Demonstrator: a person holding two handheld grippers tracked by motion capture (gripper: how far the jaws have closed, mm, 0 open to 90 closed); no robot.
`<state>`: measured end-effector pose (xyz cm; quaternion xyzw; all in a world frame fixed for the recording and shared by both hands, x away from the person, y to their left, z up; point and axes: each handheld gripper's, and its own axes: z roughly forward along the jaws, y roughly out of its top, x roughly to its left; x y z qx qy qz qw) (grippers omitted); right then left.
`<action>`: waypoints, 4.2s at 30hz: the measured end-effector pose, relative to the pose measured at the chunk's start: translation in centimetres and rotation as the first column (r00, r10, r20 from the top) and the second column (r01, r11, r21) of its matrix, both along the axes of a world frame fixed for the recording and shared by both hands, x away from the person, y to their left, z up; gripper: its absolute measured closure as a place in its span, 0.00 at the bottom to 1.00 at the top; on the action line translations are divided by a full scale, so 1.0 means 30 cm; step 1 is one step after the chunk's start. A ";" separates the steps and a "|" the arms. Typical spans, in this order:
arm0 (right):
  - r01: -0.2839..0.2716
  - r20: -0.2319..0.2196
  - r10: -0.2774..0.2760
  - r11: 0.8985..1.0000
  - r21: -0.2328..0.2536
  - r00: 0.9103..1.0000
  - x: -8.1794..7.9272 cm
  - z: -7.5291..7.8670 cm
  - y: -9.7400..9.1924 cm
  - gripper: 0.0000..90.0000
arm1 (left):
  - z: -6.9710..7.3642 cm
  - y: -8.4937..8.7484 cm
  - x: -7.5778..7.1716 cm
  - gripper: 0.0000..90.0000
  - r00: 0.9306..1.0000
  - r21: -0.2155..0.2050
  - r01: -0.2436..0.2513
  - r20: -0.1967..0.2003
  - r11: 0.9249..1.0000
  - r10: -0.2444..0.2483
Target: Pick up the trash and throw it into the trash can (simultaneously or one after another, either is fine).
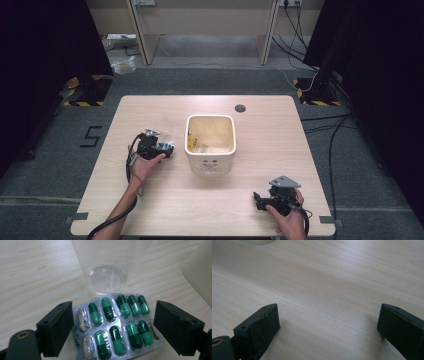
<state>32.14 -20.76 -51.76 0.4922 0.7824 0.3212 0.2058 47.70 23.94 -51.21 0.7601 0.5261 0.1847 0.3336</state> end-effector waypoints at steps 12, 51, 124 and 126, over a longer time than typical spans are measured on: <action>-0.002 0.000 0.002 1.000 0.000 1.000 0.001 0.000 0.000 0.05 | -0.003 -0.002 -0.001 0.16 1.000 -0.019 -0.006 -0.011 1.000 0.006; -0.006 0.000 0.006 1.000 0.001 1.000 0.002 0.000 0.000 0.05 | 0.003 -0.015 -0.001 0.12 0.998 -0.003 -0.008 -0.060 1.000 0.008; -0.006 0.000 0.006 1.000 0.000 1.000 0.002 0.000 0.000 0.05 | 0.404 0.006 -0.162 0.54 0.938 -0.076 0.328 0.148 0.942 -0.315; -0.006 0.000 0.006 1.000 0.001 1.000 0.002 0.000 0.000 0.05 | 0.419 0.007 -0.161 0.54 0.937 -0.078 0.329 0.152 0.941 -0.315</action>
